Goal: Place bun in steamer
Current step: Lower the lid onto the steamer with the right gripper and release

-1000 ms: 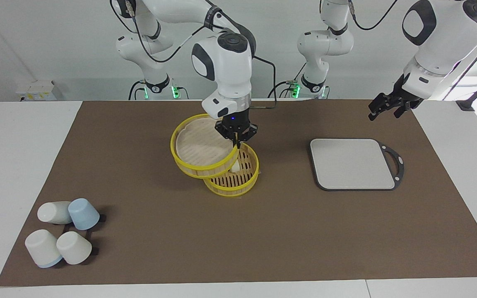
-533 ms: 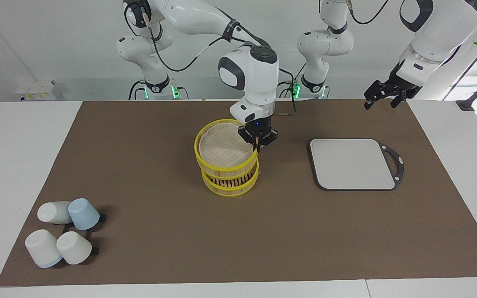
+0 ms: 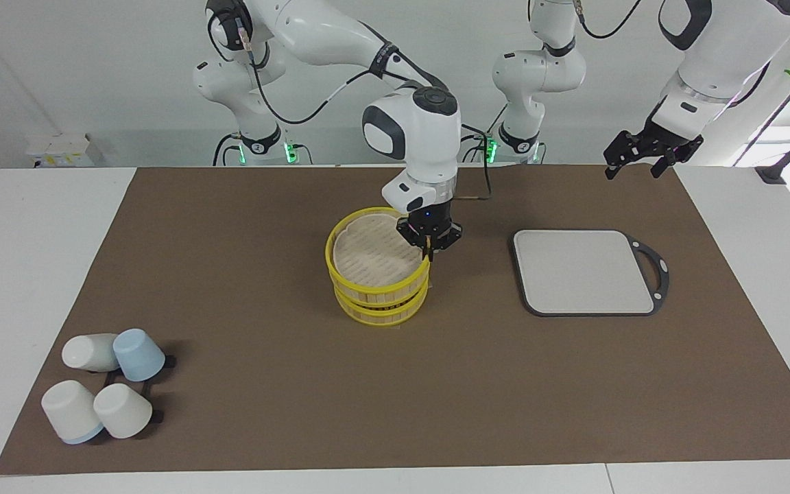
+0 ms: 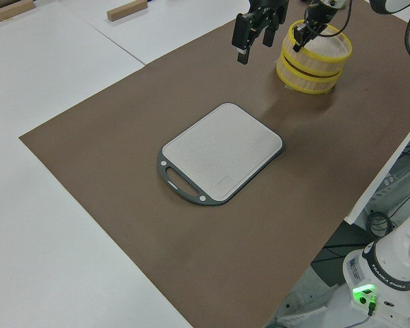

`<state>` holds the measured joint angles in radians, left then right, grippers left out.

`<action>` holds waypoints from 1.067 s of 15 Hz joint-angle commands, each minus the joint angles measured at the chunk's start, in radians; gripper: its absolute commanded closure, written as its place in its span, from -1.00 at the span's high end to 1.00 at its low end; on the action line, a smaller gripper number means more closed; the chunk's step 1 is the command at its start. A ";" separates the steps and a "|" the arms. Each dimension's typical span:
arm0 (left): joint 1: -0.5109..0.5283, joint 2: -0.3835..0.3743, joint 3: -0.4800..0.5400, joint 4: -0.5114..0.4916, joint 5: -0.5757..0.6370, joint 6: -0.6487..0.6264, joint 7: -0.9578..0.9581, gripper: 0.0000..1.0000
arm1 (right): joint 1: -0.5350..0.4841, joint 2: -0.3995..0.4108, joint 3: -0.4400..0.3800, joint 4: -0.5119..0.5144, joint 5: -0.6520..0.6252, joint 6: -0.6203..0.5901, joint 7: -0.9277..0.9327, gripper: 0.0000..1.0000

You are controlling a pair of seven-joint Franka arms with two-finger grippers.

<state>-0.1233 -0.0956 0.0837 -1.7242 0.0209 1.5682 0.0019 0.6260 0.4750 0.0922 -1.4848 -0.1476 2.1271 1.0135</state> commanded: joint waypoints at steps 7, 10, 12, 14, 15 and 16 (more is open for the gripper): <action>-0.021 0.016 0.030 0.037 -0.016 0.010 0.013 1.00 | -0.009 -0.030 0.003 -0.107 -0.018 0.085 0.005 -1.00; -0.013 0.008 0.027 0.035 -0.027 0.019 0.015 1.00 | -0.015 -0.032 0.003 -0.107 -0.018 0.077 -0.004 -0.67; -0.013 0.002 0.027 0.035 -0.029 0.019 0.015 1.00 | -0.028 -0.032 0.003 -0.100 -0.020 0.071 -0.057 0.99; -0.013 -0.001 0.027 0.035 -0.029 0.019 0.015 1.00 | -0.028 -0.032 0.000 -0.078 -0.024 0.050 -0.140 1.00; -0.013 -0.003 0.027 0.034 -0.027 0.019 0.015 1.00 | -0.032 -0.033 -0.003 -0.056 -0.024 0.033 -0.170 1.00; -0.013 -0.003 0.027 0.032 -0.027 0.019 0.015 1.00 | -0.051 -0.045 -0.003 -0.031 -0.024 0.002 -0.200 1.00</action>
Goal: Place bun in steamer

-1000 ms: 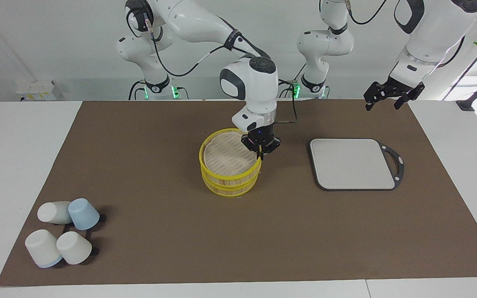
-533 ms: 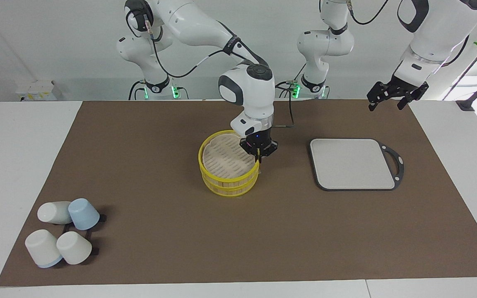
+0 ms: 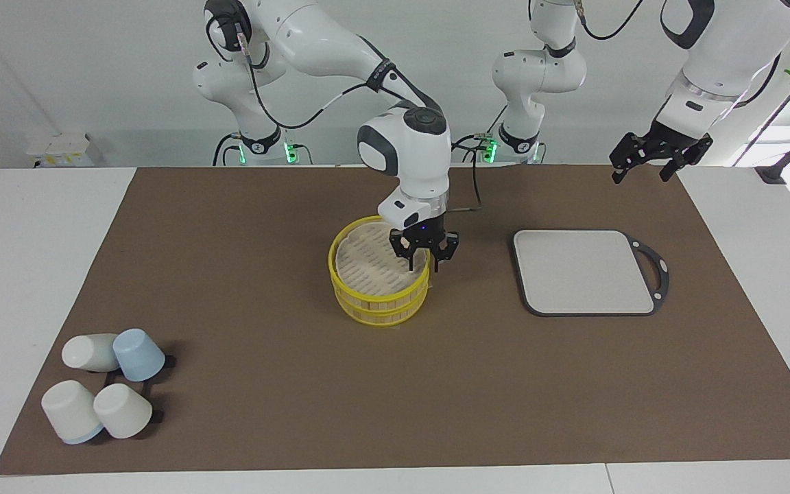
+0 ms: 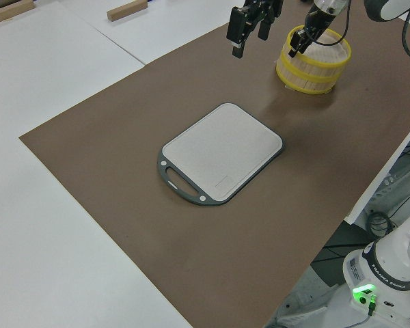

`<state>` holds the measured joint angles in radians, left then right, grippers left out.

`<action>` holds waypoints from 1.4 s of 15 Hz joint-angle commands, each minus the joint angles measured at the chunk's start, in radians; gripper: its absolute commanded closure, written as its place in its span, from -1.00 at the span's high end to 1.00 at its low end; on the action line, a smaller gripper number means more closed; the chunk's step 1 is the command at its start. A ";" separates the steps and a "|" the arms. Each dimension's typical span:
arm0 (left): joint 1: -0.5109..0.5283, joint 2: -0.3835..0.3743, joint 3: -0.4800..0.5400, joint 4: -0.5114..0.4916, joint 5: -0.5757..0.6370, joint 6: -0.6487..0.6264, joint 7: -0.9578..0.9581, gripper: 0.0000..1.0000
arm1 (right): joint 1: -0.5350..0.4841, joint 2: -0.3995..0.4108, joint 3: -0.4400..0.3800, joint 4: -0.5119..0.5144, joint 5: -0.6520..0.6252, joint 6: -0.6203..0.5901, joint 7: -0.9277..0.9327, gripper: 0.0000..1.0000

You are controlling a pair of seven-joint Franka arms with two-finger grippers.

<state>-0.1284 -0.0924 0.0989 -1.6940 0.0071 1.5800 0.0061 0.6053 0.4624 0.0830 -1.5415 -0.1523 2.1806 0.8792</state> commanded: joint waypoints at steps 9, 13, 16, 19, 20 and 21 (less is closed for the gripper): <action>-0.011 -0.006 0.009 0.002 -0.013 0.009 0.011 1.00 | -0.430 -0.306 0.009 0.018 0.054 -0.471 -0.802 1.00; -0.017 -0.007 0.009 0.001 -0.013 0.008 0.012 1.00 | -0.623 -0.349 0.009 -0.001 0.091 -0.545 -0.927 1.00; -0.017 -0.007 0.009 0.002 -0.013 0.008 0.012 1.00 | -0.703 -0.379 0.007 -0.072 0.150 -0.524 -0.916 1.00; -0.017 -0.006 0.009 0.002 -0.013 0.009 0.011 1.00 | -0.713 -0.376 0.006 -0.063 0.155 -0.518 -0.898 1.00; -0.016 -0.006 0.009 0.002 -0.013 0.009 0.012 1.00 | -0.717 -0.373 0.004 -0.055 0.155 -0.515 -0.899 1.00; -0.017 -0.006 0.009 0.004 -0.013 0.009 0.011 1.00 | -0.719 -0.370 0.004 -0.051 0.155 -0.504 -0.899 1.00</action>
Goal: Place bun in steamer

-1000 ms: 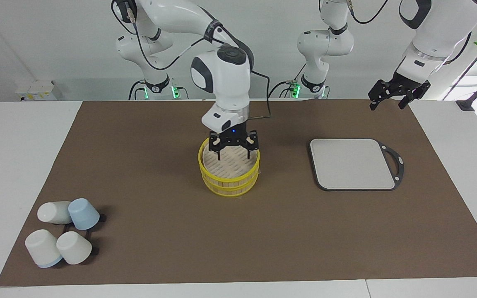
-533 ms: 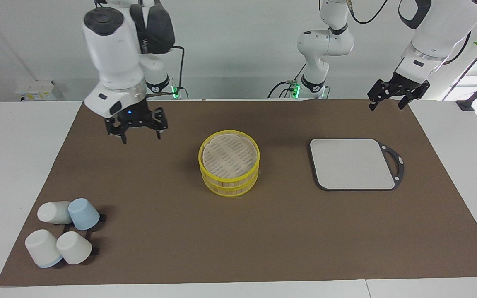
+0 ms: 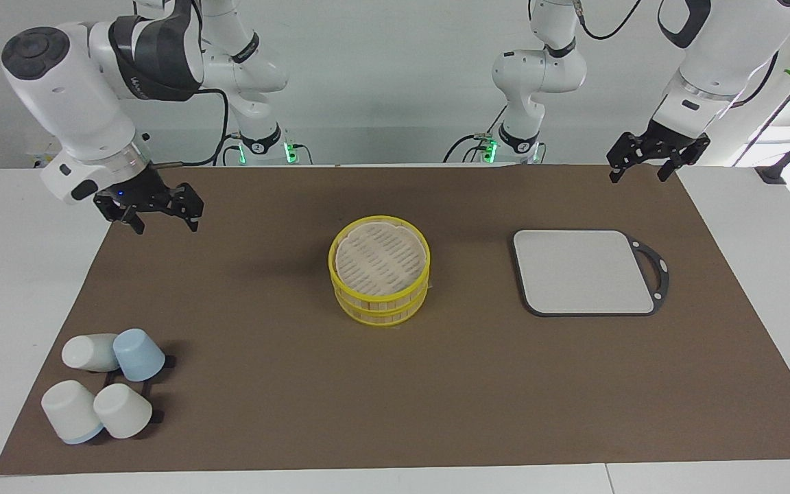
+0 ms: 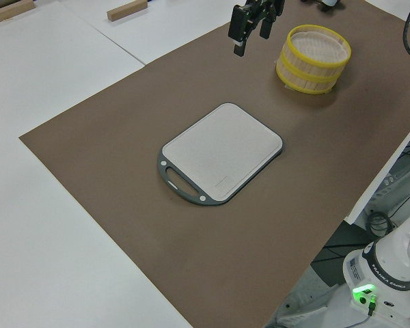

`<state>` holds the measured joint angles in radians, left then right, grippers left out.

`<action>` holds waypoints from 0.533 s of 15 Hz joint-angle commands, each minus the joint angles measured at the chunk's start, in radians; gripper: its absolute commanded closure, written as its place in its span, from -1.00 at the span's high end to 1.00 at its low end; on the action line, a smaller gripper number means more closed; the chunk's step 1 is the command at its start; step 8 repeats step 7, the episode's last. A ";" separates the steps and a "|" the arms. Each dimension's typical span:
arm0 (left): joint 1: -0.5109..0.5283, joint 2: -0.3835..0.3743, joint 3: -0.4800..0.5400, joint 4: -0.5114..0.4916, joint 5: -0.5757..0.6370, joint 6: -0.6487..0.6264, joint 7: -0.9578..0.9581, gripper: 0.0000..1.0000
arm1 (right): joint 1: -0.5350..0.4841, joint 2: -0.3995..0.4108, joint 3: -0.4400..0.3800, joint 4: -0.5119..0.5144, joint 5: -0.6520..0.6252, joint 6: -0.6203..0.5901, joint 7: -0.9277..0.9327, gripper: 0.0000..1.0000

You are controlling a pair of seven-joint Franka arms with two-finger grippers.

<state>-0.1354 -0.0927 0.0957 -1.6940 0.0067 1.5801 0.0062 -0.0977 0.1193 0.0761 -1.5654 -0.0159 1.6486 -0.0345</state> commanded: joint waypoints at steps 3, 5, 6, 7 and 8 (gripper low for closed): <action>-0.010 -0.006 0.012 0.004 -0.013 0.009 0.011 1.00 | -0.024 -0.026 0.011 -0.021 0.014 0.033 0.011 1.00; -0.010 -0.006 0.012 0.005 -0.013 0.009 0.011 1.00 | -0.022 -0.030 0.010 -0.021 0.013 0.026 0.013 1.00; -0.010 -0.006 0.012 0.005 -0.013 0.008 0.011 1.00 | -0.022 -0.033 0.010 -0.022 0.013 0.025 0.015 1.00; -0.010 -0.006 0.012 0.005 -0.013 0.008 0.011 1.00 | -0.022 -0.033 0.011 -0.022 0.013 0.025 0.015 1.00; -0.010 -0.006 0.012 0.005 -0.013 0.008 0.011 1.00 | -0.022 -0.033 0.011 -0.022 0.013 0.025 0.015 1.00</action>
